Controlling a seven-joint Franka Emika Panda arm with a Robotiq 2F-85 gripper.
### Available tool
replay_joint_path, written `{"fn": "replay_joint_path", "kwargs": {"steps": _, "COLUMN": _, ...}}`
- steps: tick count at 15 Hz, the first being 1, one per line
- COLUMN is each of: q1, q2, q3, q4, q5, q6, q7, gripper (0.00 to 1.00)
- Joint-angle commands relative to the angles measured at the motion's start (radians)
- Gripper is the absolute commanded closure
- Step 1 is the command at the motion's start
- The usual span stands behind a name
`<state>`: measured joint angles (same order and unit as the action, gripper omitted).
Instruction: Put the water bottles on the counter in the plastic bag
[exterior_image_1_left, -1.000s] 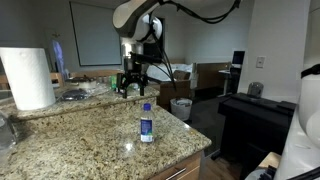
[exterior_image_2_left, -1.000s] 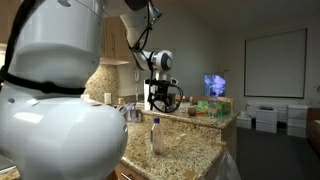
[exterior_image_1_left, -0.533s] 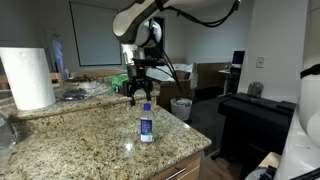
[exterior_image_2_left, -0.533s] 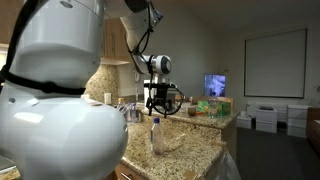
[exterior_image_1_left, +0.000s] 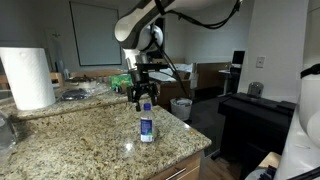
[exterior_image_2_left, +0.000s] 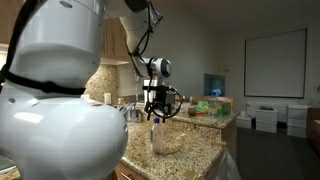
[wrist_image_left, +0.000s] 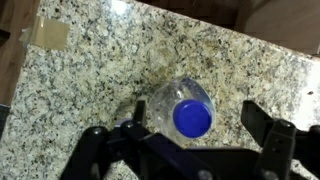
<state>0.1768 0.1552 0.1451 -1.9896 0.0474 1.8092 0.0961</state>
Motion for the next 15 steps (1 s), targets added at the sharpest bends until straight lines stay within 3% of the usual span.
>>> {"fn": "replay_joint_path", "kwargs": {"steps": 1, "q1": 0.003, "q2": -0.039, "q3": -0.003, "q4": -0.037, "q5": -0.029, "q6": 0.007, "q7": 0.063, "gripper": 0.30}}
{"fn": "replay_joint_path", "kwargs": {"steps": 10, "q1": -0.002, "q2": -0.049, "q3": -0.001, "q4": -0.042, "q5": -0.013, "q6": 0.012, "q7": 0.070, "gripper": 0.90}}
{"fn": "replay_joint_path", "kwargs": {"steps": 15, "q1": -0.017, "q2": -0.091, "q3": -0.024, "q4": -0.061, "q5": -0.024, "q6": 0.070, "q7": 0.137, "gripper": 0.91}}
